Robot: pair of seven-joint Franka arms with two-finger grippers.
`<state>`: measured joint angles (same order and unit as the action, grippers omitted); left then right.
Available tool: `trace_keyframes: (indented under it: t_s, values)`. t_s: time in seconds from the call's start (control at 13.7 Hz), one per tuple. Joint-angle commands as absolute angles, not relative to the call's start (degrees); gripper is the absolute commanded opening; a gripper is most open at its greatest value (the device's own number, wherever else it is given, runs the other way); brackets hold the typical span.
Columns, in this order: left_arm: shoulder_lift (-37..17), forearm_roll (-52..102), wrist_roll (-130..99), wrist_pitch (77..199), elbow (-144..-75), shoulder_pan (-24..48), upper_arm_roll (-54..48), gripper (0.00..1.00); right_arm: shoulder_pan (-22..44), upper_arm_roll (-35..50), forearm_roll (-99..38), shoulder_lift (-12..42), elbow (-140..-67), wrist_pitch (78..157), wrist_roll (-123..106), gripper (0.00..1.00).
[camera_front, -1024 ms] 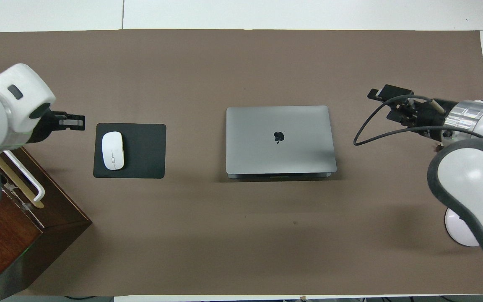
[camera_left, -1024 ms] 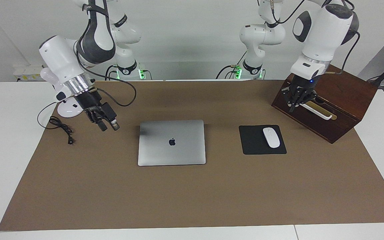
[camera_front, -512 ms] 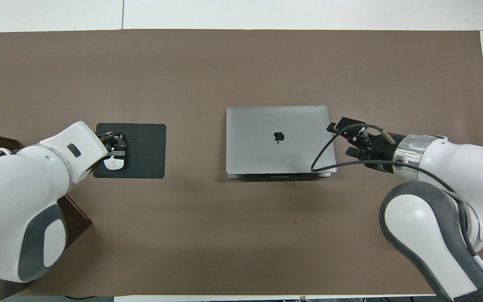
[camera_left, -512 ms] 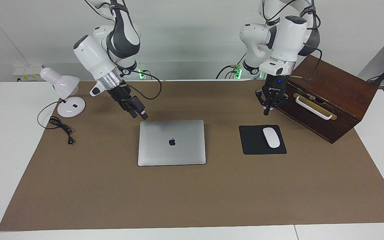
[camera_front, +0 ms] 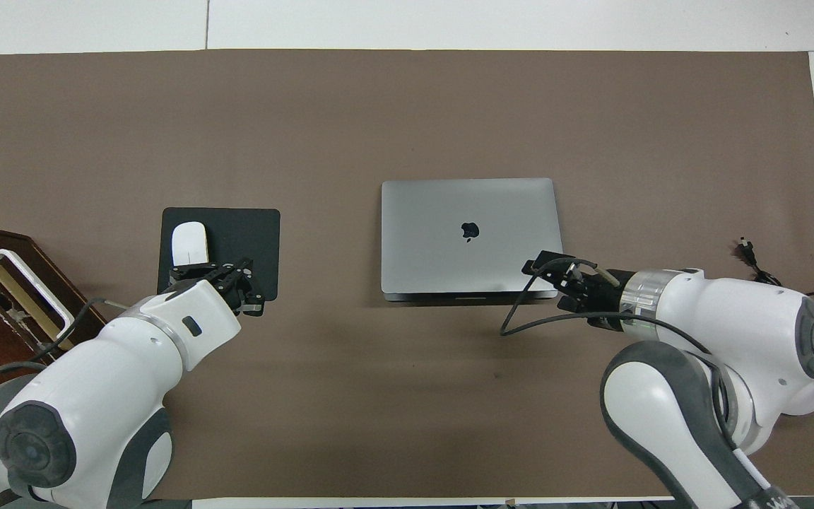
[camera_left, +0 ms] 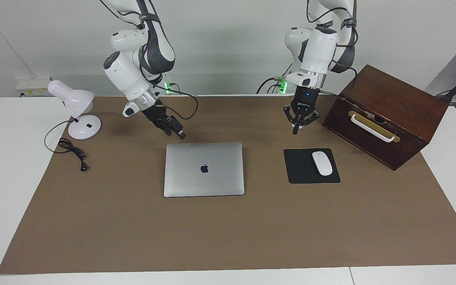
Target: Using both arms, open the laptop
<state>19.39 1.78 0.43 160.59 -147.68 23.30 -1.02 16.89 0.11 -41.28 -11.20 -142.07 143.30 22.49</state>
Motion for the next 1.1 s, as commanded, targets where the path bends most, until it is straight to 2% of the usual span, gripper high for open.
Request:
trace_keyframes:
  t_s: [0.0, 0.37, 0.66, 0.95, 1.02]
  values:
    - [19.1, 1.4, 0.1, 167.7, -152.2, 27.5, -0.2, 0.00, 17.1, 0.2, -41.7, -14.4, -143.9, 140.2, 23.6, 1.00]
    - [12.6, 1.4, 0.0, 179.0, -155.1, 32.2, -0.2, 0.00, 17.2, 0.2, -41.5, -14.1, -144.0, 139.2, 23.5, 1.00]
    - [5.7, 1.4, -0.1, 188.8, -155.9, 37.2, -0.2, 0.00, 17.3, 1.6, -41.5, -14.0, -146.9, 144.4, 23.1, 1.00]
    - [2.8, 1.4, -0.1, 193.3, -155.9, 39.2, -0.2, 0.00, 19.1, 2.0, -41.5, -13.7, -147.7, 147.8, 23.6, 1.00]
    - [0.1, 1.4, -0.1, 197.4, -155.9, 40.3, -0.2, 0.00, 19.7, 2.0, -41.5, -13.4, -147.8, 148.1, 23.7, 1.00]
